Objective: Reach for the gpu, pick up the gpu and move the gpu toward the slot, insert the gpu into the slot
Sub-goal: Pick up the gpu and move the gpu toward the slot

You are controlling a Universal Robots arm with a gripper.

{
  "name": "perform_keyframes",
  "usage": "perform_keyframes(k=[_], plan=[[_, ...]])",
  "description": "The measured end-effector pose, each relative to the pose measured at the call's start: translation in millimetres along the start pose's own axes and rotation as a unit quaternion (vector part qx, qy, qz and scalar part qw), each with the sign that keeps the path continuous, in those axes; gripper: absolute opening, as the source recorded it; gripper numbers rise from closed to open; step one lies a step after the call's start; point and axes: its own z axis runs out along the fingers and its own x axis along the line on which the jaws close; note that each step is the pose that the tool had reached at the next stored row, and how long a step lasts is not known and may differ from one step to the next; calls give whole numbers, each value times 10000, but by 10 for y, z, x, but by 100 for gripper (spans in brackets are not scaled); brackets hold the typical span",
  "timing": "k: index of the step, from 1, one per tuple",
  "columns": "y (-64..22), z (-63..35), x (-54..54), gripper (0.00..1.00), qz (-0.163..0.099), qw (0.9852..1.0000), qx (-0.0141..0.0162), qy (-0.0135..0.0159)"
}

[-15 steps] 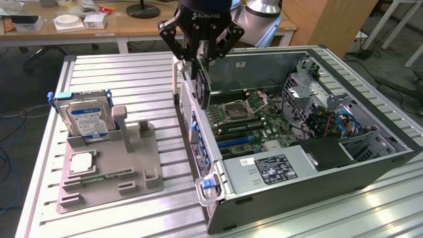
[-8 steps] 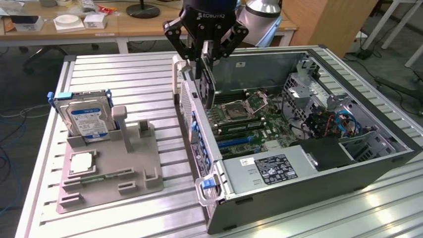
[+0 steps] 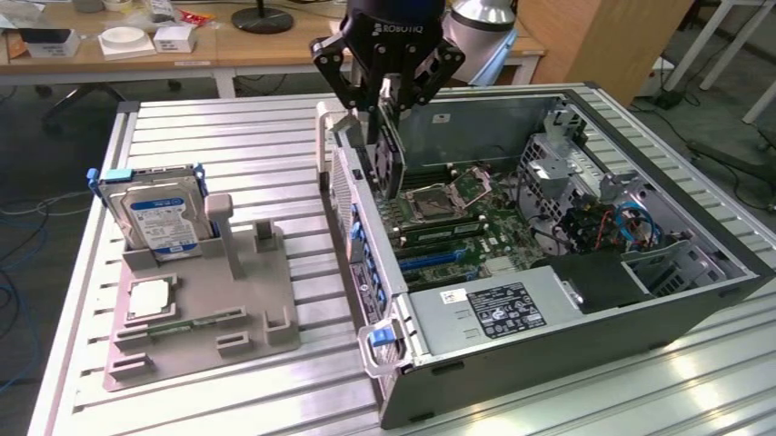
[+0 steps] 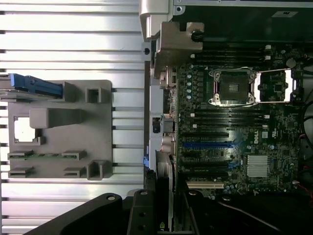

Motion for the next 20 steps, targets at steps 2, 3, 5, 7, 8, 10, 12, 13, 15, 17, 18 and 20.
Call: perform_keyframes(k=[2, 3, 5, 7, 8, 10, 12, 13, 15, 17, 18, 20], plan=[[0, 0, -26, 26, 0, 10000, -1, 0], [0, 0, -40, 26, 0, 10000, 0, 0], [1, 0, -65, 26, 0, 10000, 0, 0], [1, -1, -88, 26, 0, 10000, 0, 0], [1, -1, -99, 26, 0, 10000, 0, 0], [1, -1, -123, 26, 0, 10000, 0, 0], [1, -1, -146, 26, 1, 10000, 0, 0], [2, -1, -158, 26, 0, 10000, 0, 0], [2, -1, -182, 26, 0, 10000, 0, 0], [2, -2, -209, 26, 0, 10000, 0, 0], [2, -2, -222, 26, 0, 10000, 0, 0], [2, -2, -249, 26, 0, 10000, 0, 0]])
